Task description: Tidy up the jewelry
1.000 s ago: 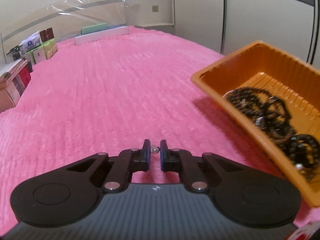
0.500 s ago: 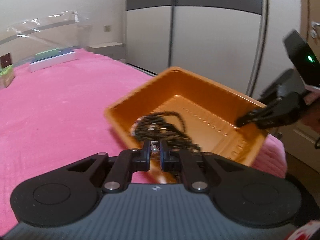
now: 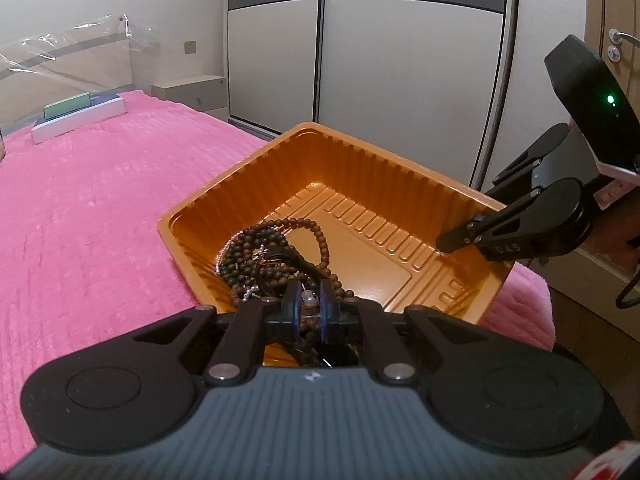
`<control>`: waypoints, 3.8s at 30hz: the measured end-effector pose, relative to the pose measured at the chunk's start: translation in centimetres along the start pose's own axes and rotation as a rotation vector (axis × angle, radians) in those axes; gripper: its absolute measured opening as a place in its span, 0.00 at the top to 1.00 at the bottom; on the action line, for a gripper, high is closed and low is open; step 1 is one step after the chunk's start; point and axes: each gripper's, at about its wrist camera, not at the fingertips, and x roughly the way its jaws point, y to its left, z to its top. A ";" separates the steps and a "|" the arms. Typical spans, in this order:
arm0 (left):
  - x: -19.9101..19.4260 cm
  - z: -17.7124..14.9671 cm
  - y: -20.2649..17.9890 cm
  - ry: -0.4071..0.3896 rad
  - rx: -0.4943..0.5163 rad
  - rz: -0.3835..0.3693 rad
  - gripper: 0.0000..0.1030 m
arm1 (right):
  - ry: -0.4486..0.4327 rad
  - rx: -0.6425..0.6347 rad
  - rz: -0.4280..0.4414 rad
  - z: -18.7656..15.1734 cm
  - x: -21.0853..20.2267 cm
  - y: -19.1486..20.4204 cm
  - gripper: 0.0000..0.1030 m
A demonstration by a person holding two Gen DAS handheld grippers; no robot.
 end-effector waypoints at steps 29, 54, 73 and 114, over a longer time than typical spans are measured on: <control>-6.4 -4.6 5.5 0.032 -0.246 0.194 0.46 | -0.066 0.221 0.157 -1.1 1.6 -3.2 0.96; -12.9 -7.5 5.8 0.117 -0.503 0.319 0.01 | -0.141 0.395 0.234 -2.3 -7.7 7.4 0.24; -14.6 -9.1 4.7 0.233 -0.563 0.420 0.01 | -0.065 0.286 0.211 -2.3 -6.8 14.4 0.24; -14.6 -8.7 4.0 0.233 -0.525 0.444 0.00 | -0.079 0.281 0.210 -2.0 -7.2 14.5 0.24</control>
